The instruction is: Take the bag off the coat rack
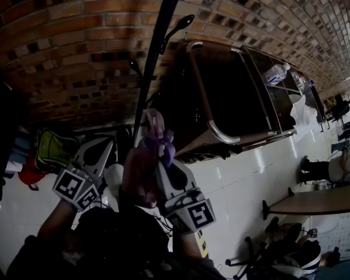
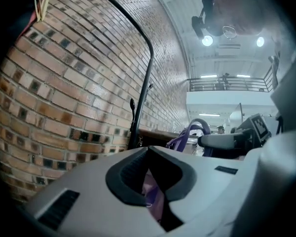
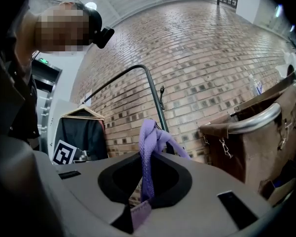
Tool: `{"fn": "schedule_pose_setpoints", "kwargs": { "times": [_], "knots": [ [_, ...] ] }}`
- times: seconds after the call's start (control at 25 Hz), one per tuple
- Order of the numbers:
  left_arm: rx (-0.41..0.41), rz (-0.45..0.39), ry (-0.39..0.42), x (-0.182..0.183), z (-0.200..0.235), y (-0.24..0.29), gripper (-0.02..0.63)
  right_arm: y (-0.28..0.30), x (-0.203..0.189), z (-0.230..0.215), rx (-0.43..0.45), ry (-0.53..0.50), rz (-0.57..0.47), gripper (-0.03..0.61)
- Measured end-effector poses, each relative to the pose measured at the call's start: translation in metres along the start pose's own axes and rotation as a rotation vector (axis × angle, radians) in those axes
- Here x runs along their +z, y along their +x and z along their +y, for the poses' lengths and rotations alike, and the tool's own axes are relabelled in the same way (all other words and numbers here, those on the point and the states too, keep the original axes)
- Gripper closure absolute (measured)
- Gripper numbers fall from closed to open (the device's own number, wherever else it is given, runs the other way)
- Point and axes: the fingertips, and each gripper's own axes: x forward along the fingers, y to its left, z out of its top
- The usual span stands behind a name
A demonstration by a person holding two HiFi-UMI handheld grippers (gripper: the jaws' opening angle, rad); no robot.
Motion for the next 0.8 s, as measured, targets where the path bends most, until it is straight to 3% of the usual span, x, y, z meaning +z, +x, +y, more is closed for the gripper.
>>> {"fn": "schedule_pose_setpoints", "kwargs": {
  "times": [0.2,0.8],
  "knots": [
    [-0.017,-0.012,0.047,0.012,-0.013,-0.040,0.580,-0.018,-0.001,0.027,-0.029,0.007,-0.001,0.531],
    [-0.023,-0.042,0.026,0.017,-0.041,-0.124,0.580,-0.059,-0.015,0.093,-0.036,0.015,0.016,0.531]
  ]
}}
